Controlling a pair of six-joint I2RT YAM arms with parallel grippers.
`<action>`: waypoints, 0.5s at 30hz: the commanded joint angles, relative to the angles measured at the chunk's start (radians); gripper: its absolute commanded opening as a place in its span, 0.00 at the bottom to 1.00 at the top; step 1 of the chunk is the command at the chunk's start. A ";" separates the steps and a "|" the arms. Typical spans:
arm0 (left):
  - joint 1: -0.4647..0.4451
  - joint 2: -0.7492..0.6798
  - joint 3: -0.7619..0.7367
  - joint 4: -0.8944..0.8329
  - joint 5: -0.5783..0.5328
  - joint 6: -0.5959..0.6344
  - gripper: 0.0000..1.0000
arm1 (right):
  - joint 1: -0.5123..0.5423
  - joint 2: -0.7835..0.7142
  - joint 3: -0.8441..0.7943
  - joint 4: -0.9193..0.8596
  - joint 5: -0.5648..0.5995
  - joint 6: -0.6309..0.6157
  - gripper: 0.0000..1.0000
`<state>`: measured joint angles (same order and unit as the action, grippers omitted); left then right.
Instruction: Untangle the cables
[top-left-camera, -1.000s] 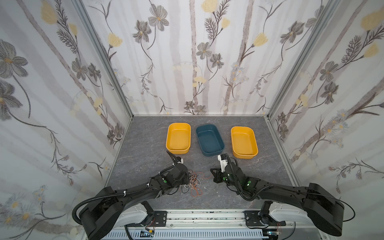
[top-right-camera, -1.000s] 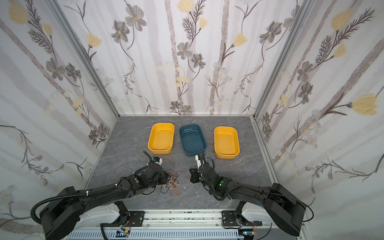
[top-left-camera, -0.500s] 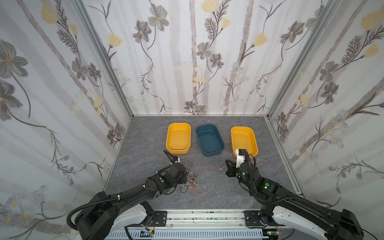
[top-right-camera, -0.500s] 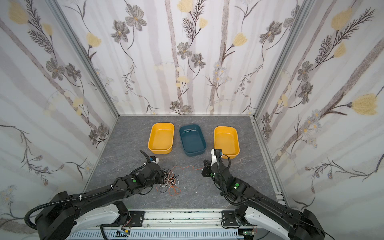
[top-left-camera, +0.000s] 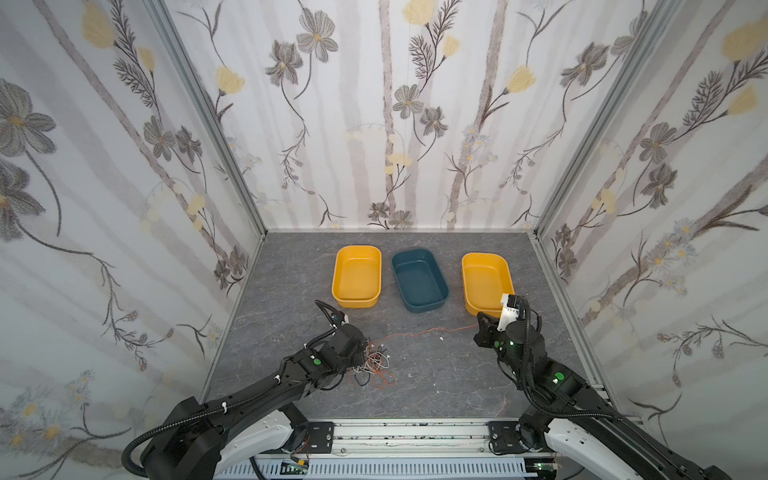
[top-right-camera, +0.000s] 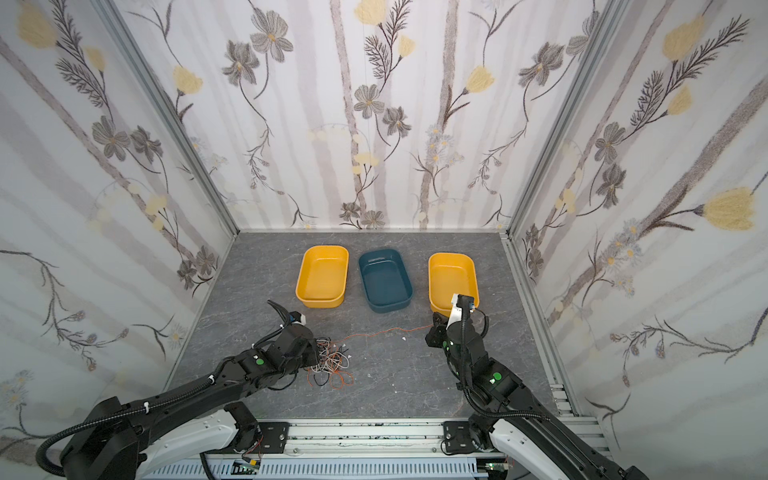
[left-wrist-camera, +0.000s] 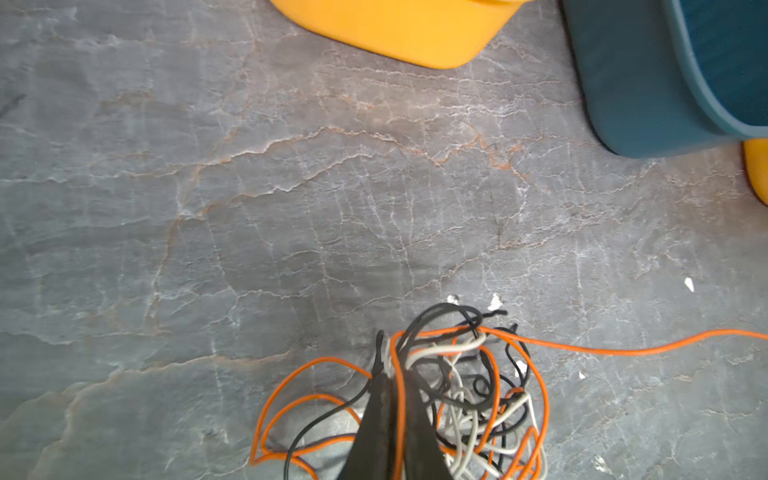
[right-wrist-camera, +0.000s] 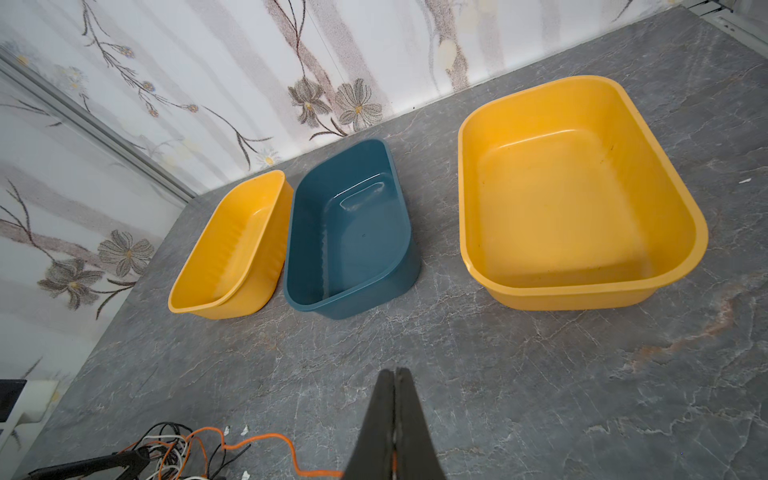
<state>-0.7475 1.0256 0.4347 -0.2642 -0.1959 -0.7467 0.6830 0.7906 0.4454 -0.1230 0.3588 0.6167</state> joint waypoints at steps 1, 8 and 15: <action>0.014 0.000 0.010 -0.082 -0.050 -0.036 0.08 | -0.003 -0.006 0.020 -0.026 0.026 0.008 0.00; 0.034 0.011 0.008 -0.136 -0.068 -0.061 0.08 | -0.114 -0.064 0.075 -0.127 0.132 0.005 0.00; 0.054 -0.009 -0.008 -0.127 -0.063 -0.067 0.10 | -0.258 -0.110 0.080 -0.124 0.048 -0.003 0.00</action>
<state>-0.7021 1.0214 0.4309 -0.3485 -0.2245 -0.7906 0.4408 0.6800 0.5125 -0.2581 0.3977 0.6167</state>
